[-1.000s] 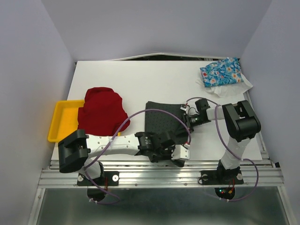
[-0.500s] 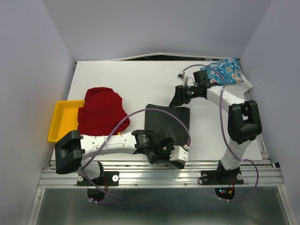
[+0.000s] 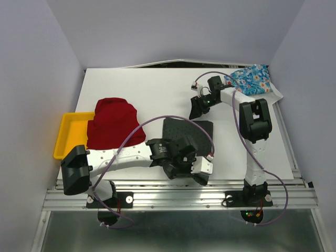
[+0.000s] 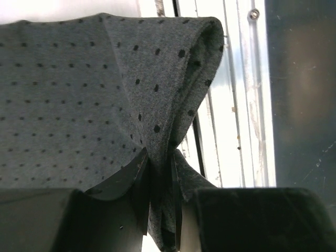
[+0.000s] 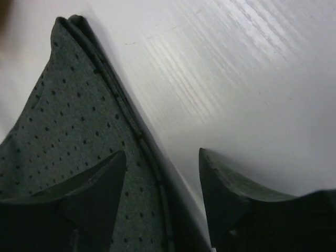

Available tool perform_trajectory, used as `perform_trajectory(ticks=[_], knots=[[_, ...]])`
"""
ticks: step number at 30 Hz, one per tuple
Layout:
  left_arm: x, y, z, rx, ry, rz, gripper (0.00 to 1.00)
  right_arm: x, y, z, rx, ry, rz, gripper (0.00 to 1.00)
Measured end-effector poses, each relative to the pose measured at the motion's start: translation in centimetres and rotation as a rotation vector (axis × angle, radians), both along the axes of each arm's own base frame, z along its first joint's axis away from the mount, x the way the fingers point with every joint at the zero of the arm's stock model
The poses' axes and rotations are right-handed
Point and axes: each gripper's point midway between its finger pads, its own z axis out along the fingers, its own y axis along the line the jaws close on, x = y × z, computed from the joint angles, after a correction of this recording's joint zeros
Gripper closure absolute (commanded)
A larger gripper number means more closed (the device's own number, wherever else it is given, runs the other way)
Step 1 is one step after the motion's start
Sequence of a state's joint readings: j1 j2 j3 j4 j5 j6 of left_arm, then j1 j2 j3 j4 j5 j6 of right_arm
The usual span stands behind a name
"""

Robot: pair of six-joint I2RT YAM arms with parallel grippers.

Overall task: Fold and stack the skirts
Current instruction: Fold the skirt

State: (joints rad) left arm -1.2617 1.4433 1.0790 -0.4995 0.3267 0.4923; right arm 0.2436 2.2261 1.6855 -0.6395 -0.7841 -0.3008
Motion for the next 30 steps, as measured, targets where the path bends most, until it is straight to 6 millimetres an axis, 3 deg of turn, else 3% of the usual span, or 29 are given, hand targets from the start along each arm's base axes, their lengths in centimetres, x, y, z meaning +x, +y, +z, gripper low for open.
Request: perform_trajectory(ticks=[6, 14, 20, 30], knots=[[3.4, -1.4, 3.2, -0.044, -0.046, 0.035, 1.0, -2.3, 0.1, -0.9, 0.009, 0.026, 0.063, 0.67], [10.2, -2.4, 5.8, -0.076, -0.122, 0.124, 1.0, -7.8, 1.8, -1.4, 0.049, 0.088, 0.176, 0.79], [14.5, -2.3, 4.5, -0.034, -0.153, 0.16, 1.0, -10.4, 3.1, -1.5, 0.067, 0.114, 0.243, 0.81], [19.0, -1.2, 0.0, 0.047, -0.157, 0.213, 0.99, -11.3, 3.1, -1.4, 0.07, 0.124, 0.273, 0.81]])
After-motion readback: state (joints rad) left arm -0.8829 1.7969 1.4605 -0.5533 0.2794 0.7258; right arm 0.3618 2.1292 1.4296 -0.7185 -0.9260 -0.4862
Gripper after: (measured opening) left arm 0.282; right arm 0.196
